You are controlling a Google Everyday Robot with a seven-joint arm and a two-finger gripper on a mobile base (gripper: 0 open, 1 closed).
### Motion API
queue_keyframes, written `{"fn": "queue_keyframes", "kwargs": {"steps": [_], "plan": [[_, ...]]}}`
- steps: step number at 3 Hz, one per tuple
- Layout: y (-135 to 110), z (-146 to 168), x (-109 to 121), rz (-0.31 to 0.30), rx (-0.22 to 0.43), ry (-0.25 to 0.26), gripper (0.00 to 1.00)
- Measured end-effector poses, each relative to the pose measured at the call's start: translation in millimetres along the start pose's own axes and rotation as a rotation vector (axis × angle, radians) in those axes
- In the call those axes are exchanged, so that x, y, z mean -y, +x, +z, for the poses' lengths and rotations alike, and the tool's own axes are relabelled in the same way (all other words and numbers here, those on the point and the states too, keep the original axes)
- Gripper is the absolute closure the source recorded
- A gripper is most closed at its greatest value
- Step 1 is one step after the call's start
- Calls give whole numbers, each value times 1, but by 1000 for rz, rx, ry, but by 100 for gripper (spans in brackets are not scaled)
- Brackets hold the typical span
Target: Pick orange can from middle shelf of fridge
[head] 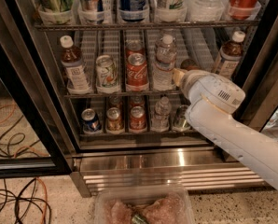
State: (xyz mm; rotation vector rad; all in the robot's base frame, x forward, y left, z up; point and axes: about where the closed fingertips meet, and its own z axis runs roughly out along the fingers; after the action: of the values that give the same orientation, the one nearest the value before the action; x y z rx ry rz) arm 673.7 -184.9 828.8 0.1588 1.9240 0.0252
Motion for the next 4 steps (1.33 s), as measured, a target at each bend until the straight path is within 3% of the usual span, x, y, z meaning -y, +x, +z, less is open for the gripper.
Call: {"fn": "queue_keyframes", "kwargs": {"steps": [3,4], "plan": [[2,2,-2,6,0,3,84],[2,2,-2,6,-1,3,100]]}}
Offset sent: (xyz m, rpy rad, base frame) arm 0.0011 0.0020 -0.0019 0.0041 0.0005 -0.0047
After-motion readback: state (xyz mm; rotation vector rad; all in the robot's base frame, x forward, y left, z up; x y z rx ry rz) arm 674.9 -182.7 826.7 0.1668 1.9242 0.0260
